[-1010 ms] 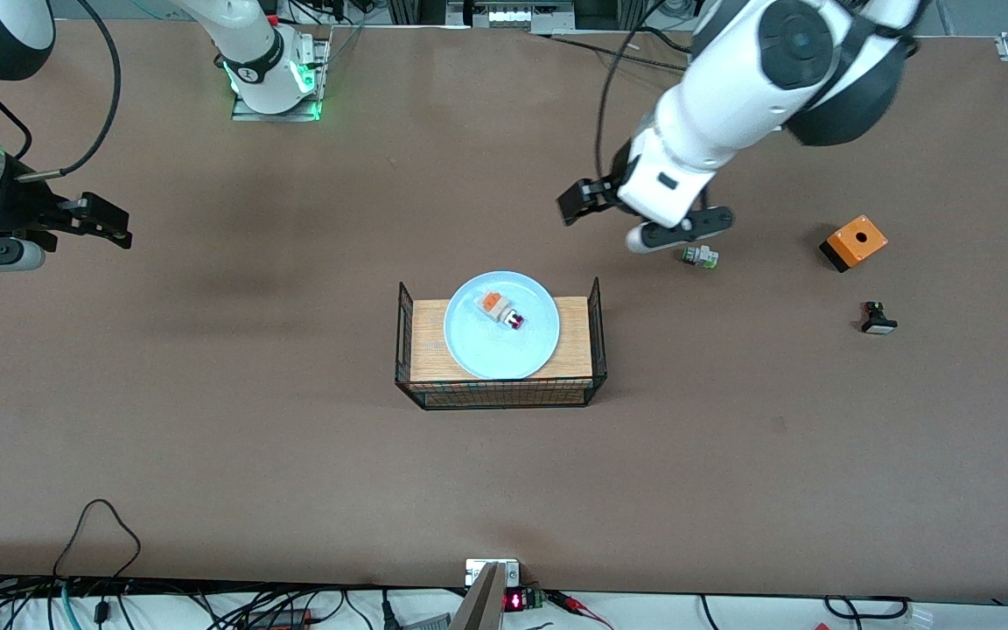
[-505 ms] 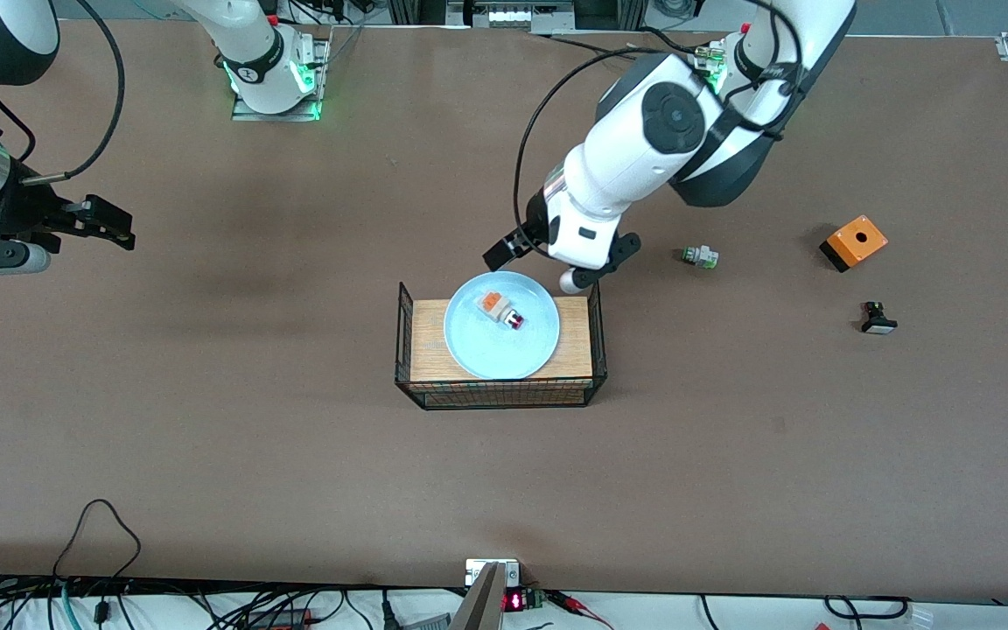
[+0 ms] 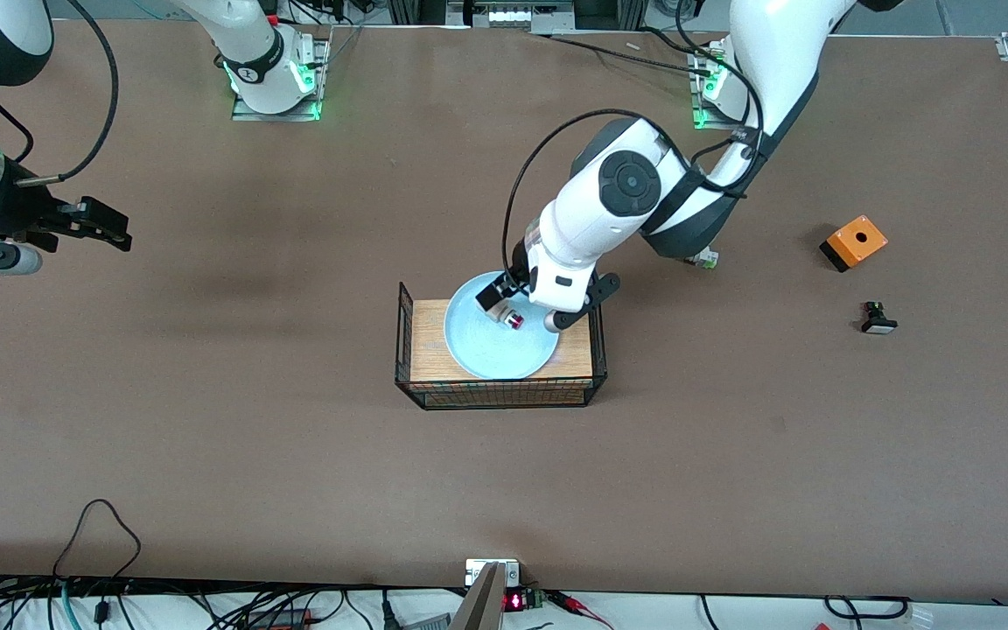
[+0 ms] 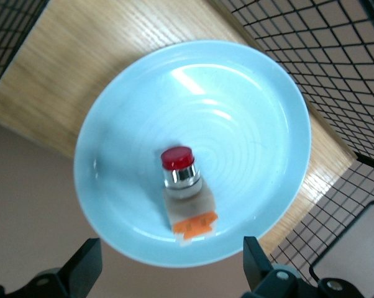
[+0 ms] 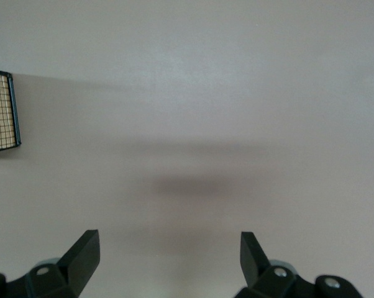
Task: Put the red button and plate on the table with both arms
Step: 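Close the left gripper on the red button and lift it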
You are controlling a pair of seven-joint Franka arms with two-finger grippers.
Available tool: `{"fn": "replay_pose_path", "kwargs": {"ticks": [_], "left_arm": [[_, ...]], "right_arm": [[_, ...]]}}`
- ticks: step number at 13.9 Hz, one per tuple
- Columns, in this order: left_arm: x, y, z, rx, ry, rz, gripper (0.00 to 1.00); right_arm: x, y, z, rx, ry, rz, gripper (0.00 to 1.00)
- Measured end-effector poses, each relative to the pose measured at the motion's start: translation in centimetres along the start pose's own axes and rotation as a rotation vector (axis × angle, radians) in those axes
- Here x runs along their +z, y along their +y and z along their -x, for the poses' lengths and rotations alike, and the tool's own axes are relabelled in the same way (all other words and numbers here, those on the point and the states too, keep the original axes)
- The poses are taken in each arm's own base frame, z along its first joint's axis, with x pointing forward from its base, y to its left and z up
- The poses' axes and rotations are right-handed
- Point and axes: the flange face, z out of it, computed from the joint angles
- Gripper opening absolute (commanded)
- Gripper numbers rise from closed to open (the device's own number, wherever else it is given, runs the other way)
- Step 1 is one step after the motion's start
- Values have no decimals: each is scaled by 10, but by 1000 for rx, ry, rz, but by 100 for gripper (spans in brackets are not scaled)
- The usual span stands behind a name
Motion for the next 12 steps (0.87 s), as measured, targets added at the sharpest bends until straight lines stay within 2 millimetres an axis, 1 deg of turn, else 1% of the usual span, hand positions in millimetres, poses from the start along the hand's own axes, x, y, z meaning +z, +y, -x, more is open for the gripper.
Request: {"fn": "replay_pose_path", "kwargs": {"ticks": [1,2,3,4,5,6,7,8,11,12], "left_arm": [[10,1,0,-6,-2,-9,100],[21,1,1,-20,-8,-21,92],[30,0,3,-34,-13,-29,89],[36,1,7,-41,-15,-35,78],[40,1,11,-44,-13,-38,63],[41,2,14,-45,-10,-39,56],[41,3,15,-45,-9,-37,54],[40,4,15,-47,-8,-35,54],[36,5,9,-55,1,-29,51],[35,5,5,-60,6,-27,46]], "right_arm": [[-1,0,0,4,1,0,100],[-1,0,1,7,3,-1,100],[-2,0,1,7,4,-1,100],[-3,0,1,7,5,-2,100],[-3,0,1,7,6,-2,100],[-3,0,2,6,4,-3,100],[-3,0,2,6,3,-3,100],[-3,0,2,6,2,-3,100],[-3,-1,2,6,-1,-3,100],[-3,-1,2,5,-2,-3,100]]}}
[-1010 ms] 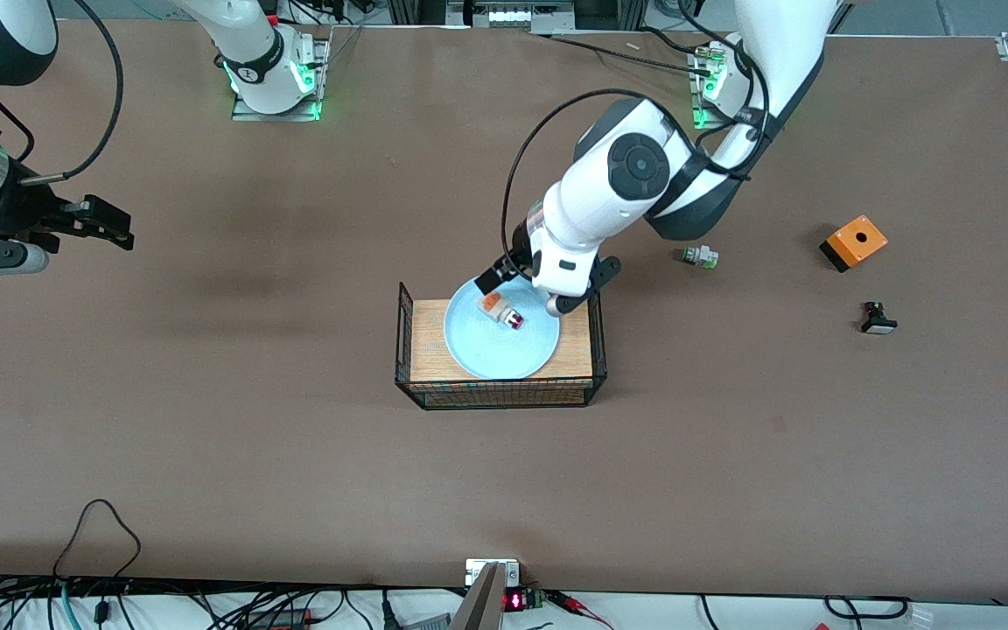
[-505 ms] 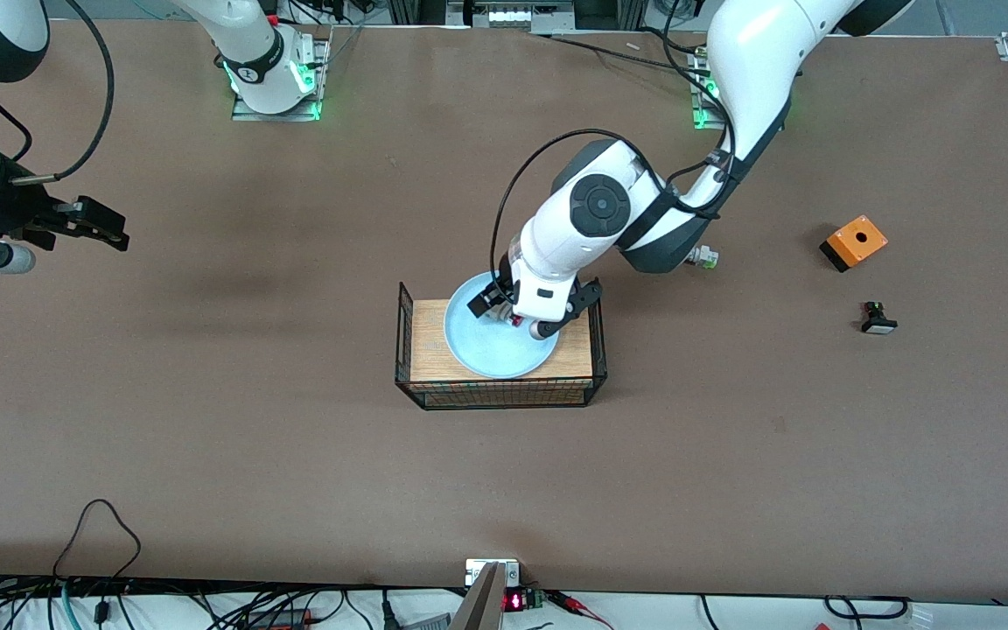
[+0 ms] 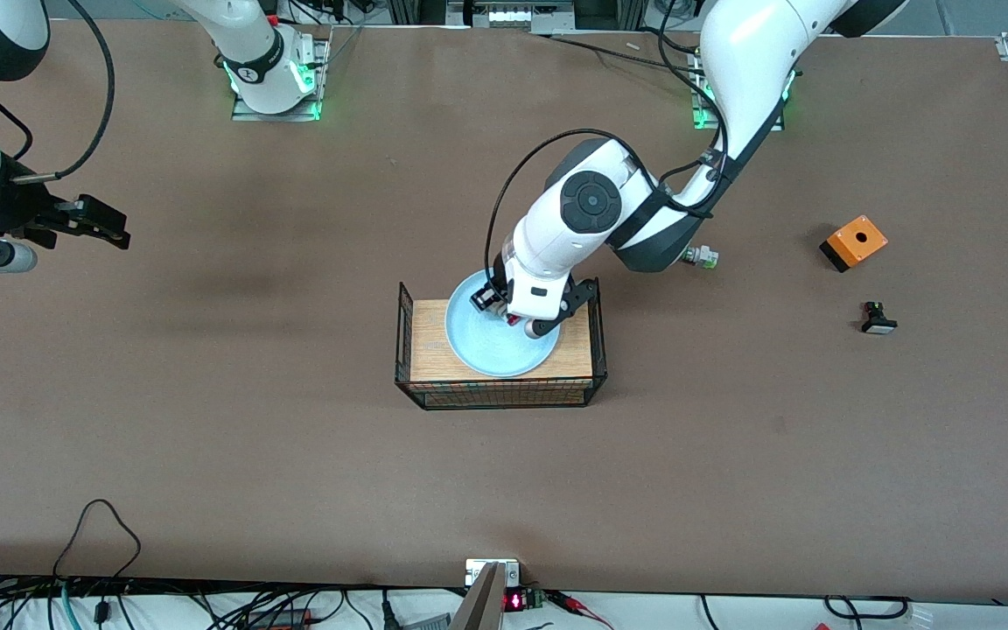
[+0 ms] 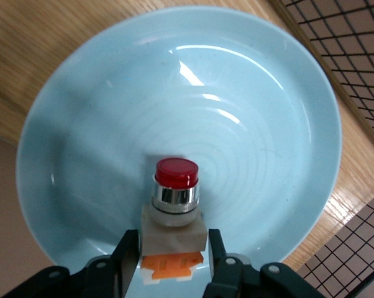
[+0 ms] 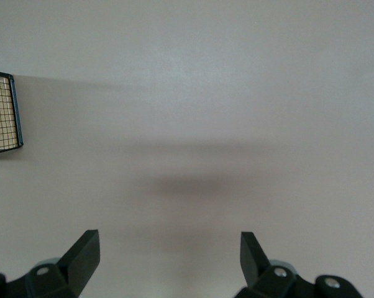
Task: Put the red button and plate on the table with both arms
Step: 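Close the left gripper on the red button and lift it, then carry the button out with the left gripper while the right gripper reaches the plate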
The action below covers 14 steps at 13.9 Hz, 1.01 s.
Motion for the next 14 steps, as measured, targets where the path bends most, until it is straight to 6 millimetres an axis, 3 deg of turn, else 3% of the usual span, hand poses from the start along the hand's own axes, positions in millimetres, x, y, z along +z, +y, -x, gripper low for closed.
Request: {"fn": "replay_pose_path", "kwargs": {"ticks": [4,8,10,12,14], "left_arm": [[-2,-1,-10,-12,12,2,13],[-9,4,-10,-10,15,17,11],[-35,13,-10,-7,18,22,11],[-79,21,-9,6,22,0,11],[-128,16,-20,79,29,-54,11]], "right_arm": [[1,0,1,0,-6,0,100],[2,0,3,0,-25,-1,100],[4,-1,3,1,-33,-4,100],[4,-2,4,10,-38,-8,100],[4,-14,4,86,-41,-51,100]]}}
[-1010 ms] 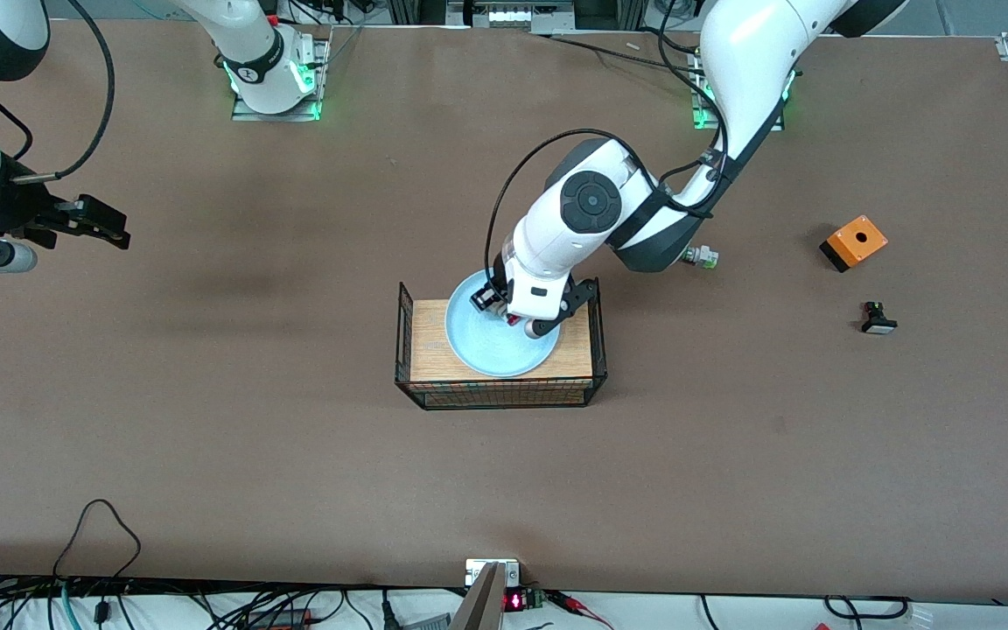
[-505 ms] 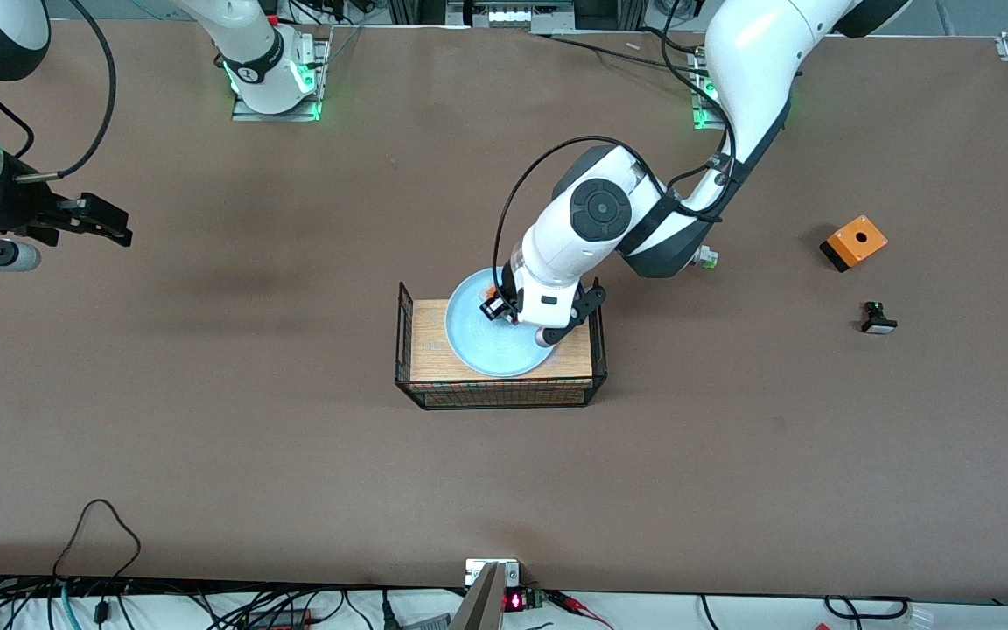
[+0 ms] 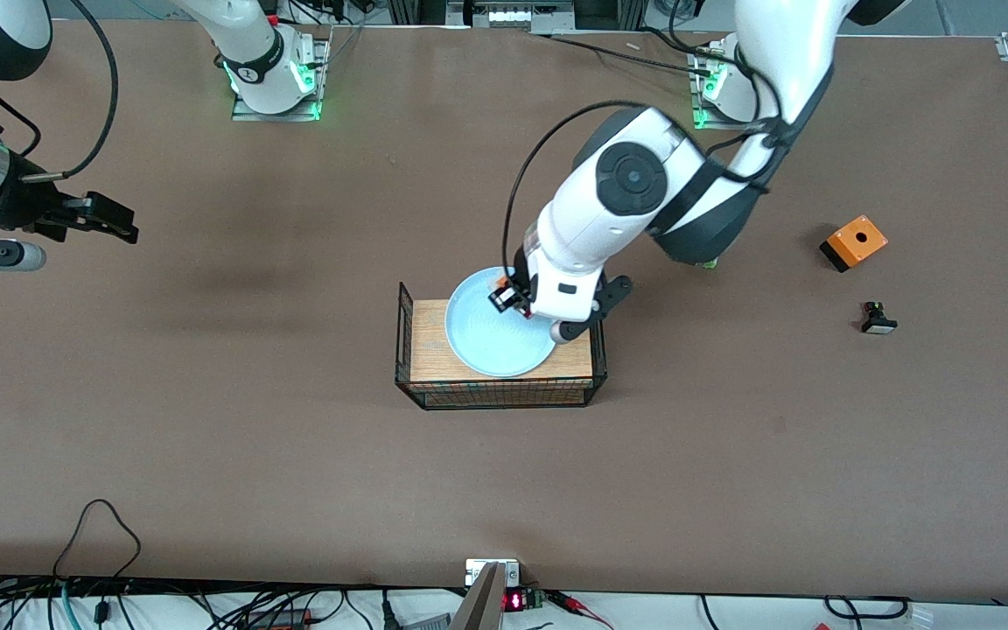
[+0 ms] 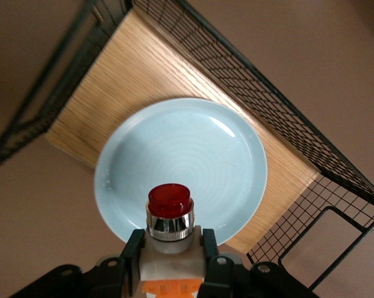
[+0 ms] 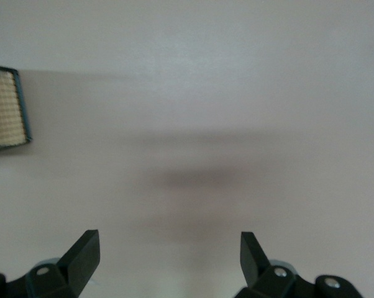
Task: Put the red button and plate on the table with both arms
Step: 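Carry the button out with the left gripper while the right gripper reaches the plate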
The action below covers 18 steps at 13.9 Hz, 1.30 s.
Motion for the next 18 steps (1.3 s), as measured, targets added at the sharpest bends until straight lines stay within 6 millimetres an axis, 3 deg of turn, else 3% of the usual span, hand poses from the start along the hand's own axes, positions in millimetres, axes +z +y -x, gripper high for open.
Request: {"fn": "replay_pose_path", "kwargs": {"ticks": [2,4,6,9,11,13,16,18], "left_arm": [[-43,-28,-34,148,1,-78,12],[-72,-67,-80,293,-34,-166,12],[-83,-103,-126,415,-76,-234,12],[-84,-150,-185,628,-81,-348,12],[-76,-180,-221,733,-101,-393,12],[-56,-213,-260,802,-117,-397,12],[4,-268,-307,851,-107,-369,12],[50,-300,-318,872,-115,-345,14]], "right_arm": [[-1,-38,6,130,-14,-73,100],[-3,-92,18,265,-37,-114,100],[-1,-151,34,396,-63,-124,100],[19,-233,47,545,-70,-105,100],[45,-277,48,619,-63,-98,100],[81,-323,52,703,-50,-97,100],[127,-371,58,790,-33,-100,100],[150,-384,54,846,-19,-113,100]]}}
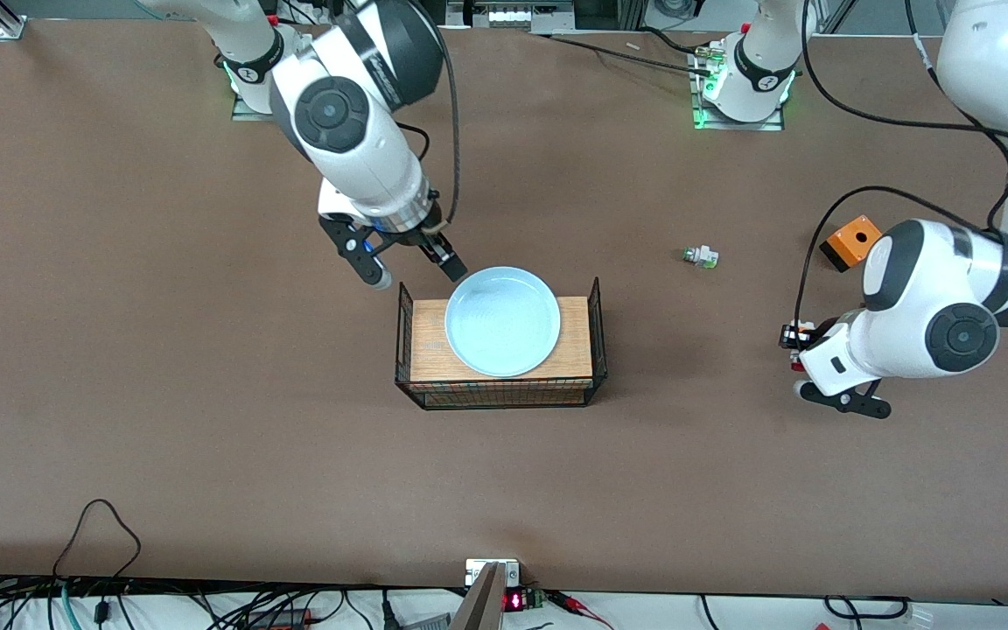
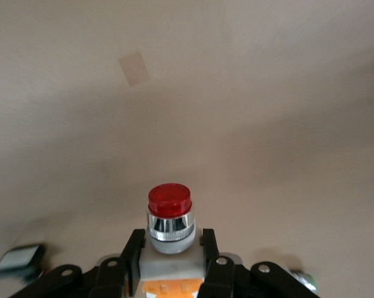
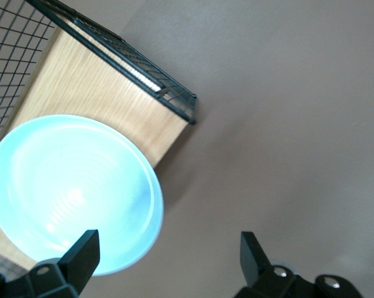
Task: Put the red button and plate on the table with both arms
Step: 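Carry the button out with the left gripper while the right gripper reaches the plate, then set the button on the table while the right gripper grips the plate rim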
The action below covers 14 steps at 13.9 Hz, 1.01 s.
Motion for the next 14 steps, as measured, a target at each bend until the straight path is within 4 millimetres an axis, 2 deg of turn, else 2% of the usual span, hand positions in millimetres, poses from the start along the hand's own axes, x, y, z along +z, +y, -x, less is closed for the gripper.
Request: {"fn": "replay_pose_path", "kwargs": {"ticks": [3,6,8,9,10,12,14], "left_arm": [[57,-4,13,44,-8,6,13],[89,-5,19,82,-54,6,23],[100,-3,19,91,-68,8,43],[102,-3,19,92,-71,11,60],[104,-3,18,92,-73,13,100],[105,-2,18,93,-74,14,100],[99,0,16,96,-78,14,100]], "right_arm": [[36,-9,8,50,11,-4,100],[60,-13,9,63,19,3,100],[69,-15,8,65,22,-1,92],[71,-17,7,65,24,-9,80],[72,-17,7,65,24,-8,72],[74,-17,8,64,24,-6,63],[76,-16,9,64,25,-1,60]]}}
